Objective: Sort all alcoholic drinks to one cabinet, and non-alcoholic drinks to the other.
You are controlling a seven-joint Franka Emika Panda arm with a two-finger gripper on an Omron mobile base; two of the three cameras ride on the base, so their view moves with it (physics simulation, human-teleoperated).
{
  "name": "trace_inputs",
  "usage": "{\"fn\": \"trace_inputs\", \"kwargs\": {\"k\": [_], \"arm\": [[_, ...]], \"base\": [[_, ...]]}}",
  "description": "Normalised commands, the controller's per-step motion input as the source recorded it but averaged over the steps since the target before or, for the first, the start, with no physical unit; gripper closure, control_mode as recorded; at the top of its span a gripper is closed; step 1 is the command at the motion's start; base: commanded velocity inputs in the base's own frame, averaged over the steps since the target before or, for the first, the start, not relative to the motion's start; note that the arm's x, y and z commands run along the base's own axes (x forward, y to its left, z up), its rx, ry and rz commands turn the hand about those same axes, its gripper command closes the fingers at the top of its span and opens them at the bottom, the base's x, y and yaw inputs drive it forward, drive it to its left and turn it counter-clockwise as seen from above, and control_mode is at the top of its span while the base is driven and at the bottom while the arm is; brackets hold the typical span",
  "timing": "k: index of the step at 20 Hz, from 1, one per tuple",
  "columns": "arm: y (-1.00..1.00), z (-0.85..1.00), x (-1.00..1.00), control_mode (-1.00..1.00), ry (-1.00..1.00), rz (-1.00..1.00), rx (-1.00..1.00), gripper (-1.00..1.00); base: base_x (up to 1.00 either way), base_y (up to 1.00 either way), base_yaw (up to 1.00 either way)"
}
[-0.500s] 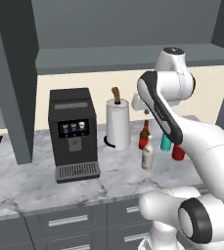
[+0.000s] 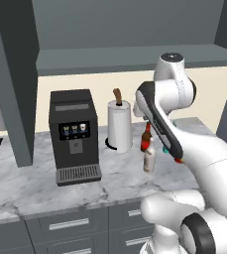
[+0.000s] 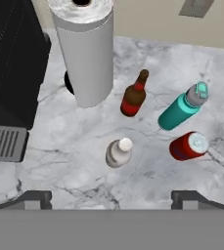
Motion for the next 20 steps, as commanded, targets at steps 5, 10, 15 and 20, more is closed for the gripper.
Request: {"fn": "trace_inputs", "kwargs": {"k": [5, 10, 15, 20], "arm": [[0.00, -0.98, -0.65, -1.00, -0.17, 0.00, -0.15, -1.00], [-0.09, -0.77, -0.05, -1.00, -0.03, -0.04, -0.04, -1.00], [-0.09, -0.30, 0.13, -1.00, 0.00, -0.04, 0.05, -1.00], [-0.13, -0.13, 0.24, -1.00, 0.00, 0.00, 0.09, -1.00]], "base": [[0.00, 0.00, 0.00], [0.00, 0.00, 0.00], [0.00, 0.00, 0.00], [0.00, 0.00, 0.00]]}}
